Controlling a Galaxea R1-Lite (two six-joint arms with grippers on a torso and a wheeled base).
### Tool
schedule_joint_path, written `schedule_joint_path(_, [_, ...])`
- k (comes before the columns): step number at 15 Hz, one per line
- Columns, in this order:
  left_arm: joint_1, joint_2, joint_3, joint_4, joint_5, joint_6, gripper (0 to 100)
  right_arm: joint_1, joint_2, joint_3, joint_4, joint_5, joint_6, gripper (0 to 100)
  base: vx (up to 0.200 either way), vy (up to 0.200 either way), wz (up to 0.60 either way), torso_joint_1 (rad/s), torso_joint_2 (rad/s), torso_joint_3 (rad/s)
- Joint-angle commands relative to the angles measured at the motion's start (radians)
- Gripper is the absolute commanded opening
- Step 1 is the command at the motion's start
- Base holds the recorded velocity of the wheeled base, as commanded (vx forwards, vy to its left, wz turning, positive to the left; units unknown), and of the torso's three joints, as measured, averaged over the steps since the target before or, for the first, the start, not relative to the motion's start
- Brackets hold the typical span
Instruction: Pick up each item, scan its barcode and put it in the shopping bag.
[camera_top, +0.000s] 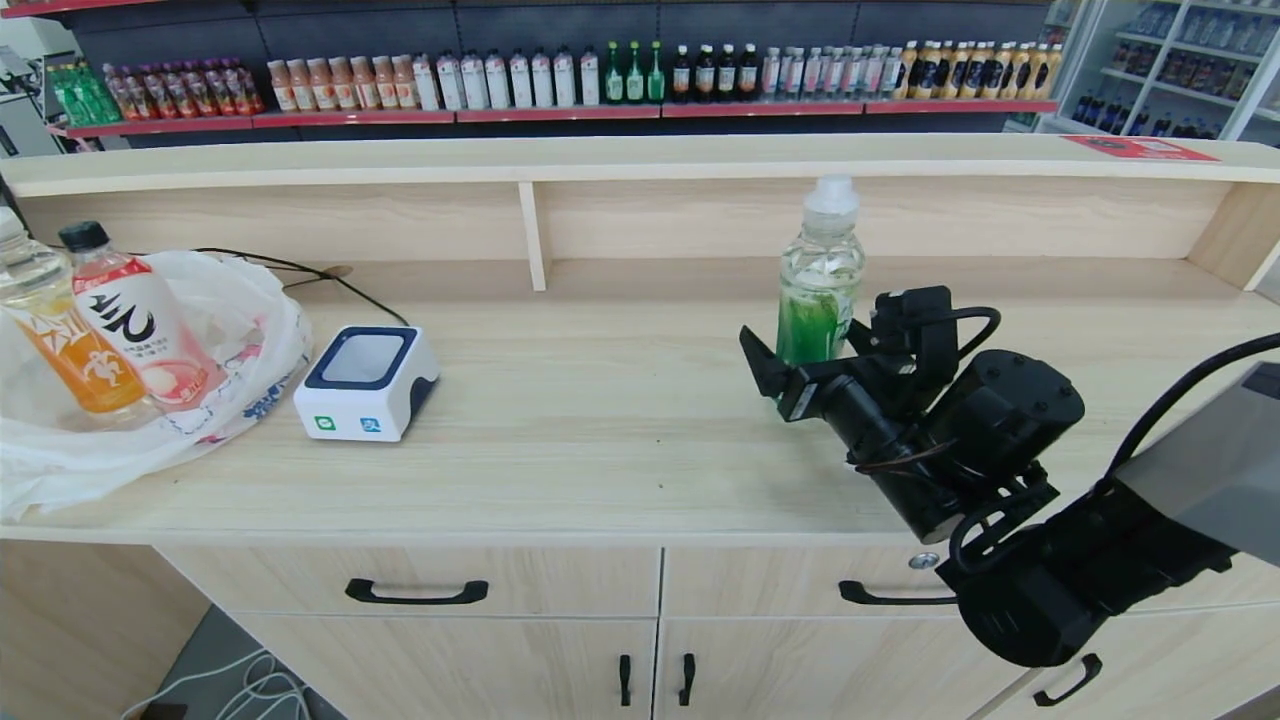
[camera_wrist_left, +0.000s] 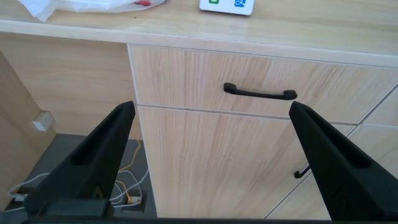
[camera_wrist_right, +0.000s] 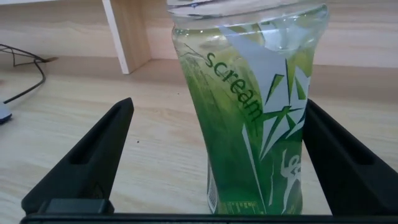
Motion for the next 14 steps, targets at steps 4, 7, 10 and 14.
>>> schedule_joint_path(4, [0.000,0.000,-0.001,0.000,-0.001,0.000,100,-0.015,0.002,-0.015,-0.001,-0.001,-0.002,100,0.000,0.000,0.00,0.000,0.00,0.000])
schedule_joint_path(7, [0.000,0.000,0.000,0.000,-0.001,0.000,100,-0.045,0.005,-0.030,-0.001,0.001,-0.003,100,0.000,0.000,0.00,0.000,0.00,0.000])
schedule_joint_path(10, [0.000,0.000,0.000,0.000,-0.001,0.000,100,-0.058,0.028,-0.066,-0.001,0.005,-0.003,100,0.000,0.000,0.00,0.000,0.00,0.000])
schedule_joint_path(14, [0.000,0.000,0.000,0.000,0.001,0.000,100,-0.060,0.072,-0.115,-0.001,0.005,-0.003,100,0.000,0.000,0.00,0.000,0.00,0.000])
